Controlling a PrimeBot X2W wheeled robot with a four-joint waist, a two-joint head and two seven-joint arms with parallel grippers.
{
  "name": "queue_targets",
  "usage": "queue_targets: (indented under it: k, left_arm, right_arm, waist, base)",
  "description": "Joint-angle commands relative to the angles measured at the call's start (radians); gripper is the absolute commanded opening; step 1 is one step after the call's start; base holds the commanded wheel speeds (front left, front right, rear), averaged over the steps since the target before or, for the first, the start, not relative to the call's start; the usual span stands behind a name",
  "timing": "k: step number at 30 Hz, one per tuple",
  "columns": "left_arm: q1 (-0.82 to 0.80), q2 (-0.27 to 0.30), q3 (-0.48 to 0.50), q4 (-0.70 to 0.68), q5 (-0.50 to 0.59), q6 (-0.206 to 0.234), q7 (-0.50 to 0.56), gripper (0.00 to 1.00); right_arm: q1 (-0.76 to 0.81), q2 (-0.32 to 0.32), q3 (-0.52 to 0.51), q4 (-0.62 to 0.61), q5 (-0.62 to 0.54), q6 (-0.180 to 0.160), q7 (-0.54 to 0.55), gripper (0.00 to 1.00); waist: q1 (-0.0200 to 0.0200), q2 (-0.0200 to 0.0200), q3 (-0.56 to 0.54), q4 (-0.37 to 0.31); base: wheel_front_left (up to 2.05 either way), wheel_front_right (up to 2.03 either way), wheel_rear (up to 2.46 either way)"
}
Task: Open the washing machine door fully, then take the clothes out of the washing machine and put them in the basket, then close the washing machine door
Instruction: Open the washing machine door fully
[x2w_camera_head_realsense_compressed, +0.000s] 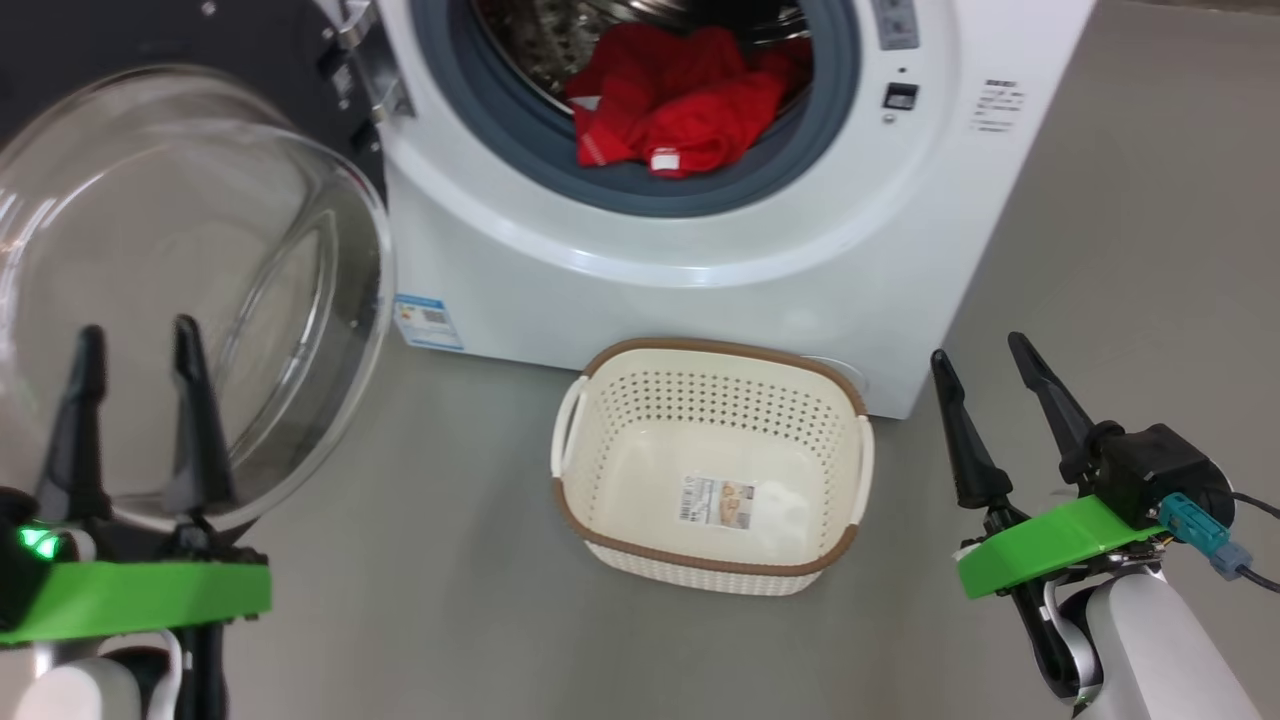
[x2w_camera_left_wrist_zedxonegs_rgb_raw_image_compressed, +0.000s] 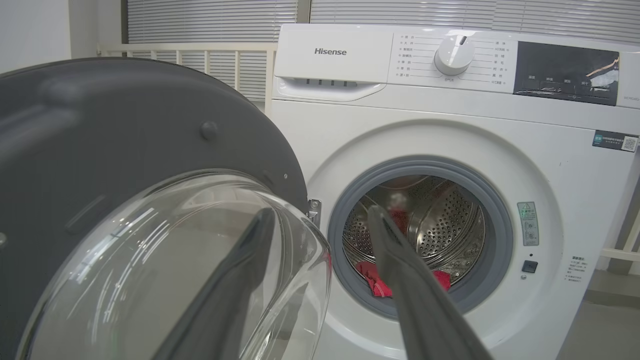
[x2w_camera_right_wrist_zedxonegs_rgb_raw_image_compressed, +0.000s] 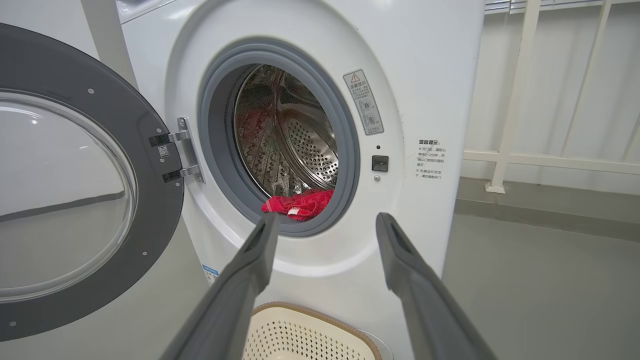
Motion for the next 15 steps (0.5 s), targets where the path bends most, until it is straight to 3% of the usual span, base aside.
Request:
queue_targets:
  k: [1, 15]
  left_arm:
    - [-0.001, 0.033, 0.022, -0.033, 0.008, -0.008, 0.000, 1.00]
    - [0.090, 0.021, -0.032, 0.006, 0.021, -0.023, -0.001, 1.00]
  right_arm:
    - [-0.004, 0.005, 0.012, -0.032, -0.014, 0.005, -0.009, 1.00]
    - [0.052, 0.009, 0.026, -0.090, -0.016, 0.005, -0.009, 1.00]
  waist:
    - [0.0000, 0.0000, -0.015, -0.045]
    - [0.0000, 0.0000, -0.069, -0.213]
  base:
    - [0.00, 0.00, 0.00]
    - [0.00, 0.00, 0.00]
